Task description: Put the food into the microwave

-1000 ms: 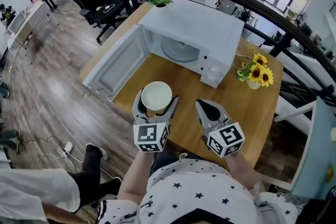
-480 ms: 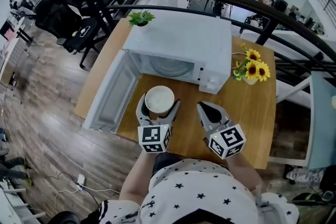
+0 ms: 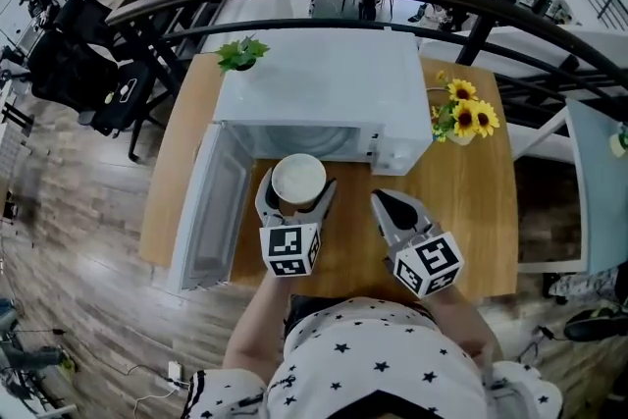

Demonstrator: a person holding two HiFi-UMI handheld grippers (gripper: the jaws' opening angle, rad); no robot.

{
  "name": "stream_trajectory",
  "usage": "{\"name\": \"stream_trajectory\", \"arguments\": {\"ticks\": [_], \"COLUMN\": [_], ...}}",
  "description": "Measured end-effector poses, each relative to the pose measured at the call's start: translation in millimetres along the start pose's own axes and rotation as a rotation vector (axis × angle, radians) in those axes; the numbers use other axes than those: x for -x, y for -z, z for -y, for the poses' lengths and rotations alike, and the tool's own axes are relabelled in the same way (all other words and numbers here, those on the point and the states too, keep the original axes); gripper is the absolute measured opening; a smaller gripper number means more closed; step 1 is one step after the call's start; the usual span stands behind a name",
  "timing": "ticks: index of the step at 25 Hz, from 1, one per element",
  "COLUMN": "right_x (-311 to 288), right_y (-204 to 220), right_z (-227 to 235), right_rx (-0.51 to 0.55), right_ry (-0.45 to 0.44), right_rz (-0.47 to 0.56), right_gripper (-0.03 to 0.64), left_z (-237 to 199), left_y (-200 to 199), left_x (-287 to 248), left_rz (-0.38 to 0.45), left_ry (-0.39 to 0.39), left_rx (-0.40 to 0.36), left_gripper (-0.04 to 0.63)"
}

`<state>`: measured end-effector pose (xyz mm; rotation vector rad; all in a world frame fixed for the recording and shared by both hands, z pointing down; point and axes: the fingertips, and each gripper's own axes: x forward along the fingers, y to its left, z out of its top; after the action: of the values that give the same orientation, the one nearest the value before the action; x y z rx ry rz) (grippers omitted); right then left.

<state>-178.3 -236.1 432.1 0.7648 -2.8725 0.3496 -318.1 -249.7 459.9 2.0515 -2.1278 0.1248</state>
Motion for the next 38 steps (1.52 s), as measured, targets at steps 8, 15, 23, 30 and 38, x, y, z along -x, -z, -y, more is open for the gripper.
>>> {"name": "stream_trajectory", "arguments": {"ticks": [8, 15, 23, 30, 38], "right_x": [-16, -25, -30, -39, -46], "right_y": [8, 18, 29, 39, 50], "right_z": [5, 7, 12, 8, 1], "right_rx": [-0.029, -0.05, -0.075, -0.096, -0.121], "right_ry": [0.072, 0.106, 0.148, 0.158, 0.171], "right_rz": [-0.014, -0.039, -0.055, -0.076, -0.09], "right_gripper": [0.005, 0.005, 0.006, 0.005, 0.005], "left_z": [-21, -32, -35, -46, -59], "left_y": [17, 30, 45, 58, 73], "left_x": [-41, -73, -103, -128, -158], "left_rz": [-0.035, -0.058, -0.083, -0.119, -0.16], "left_ry": [0.044, 0.06, 0.094, 0.097, 0.106], "left_rx": [-0.01, -0.015, -0.029, -0.046, -0.084], "left_gripper": [0.514, 0.514, 0.514, 0.514, 0.514]}}
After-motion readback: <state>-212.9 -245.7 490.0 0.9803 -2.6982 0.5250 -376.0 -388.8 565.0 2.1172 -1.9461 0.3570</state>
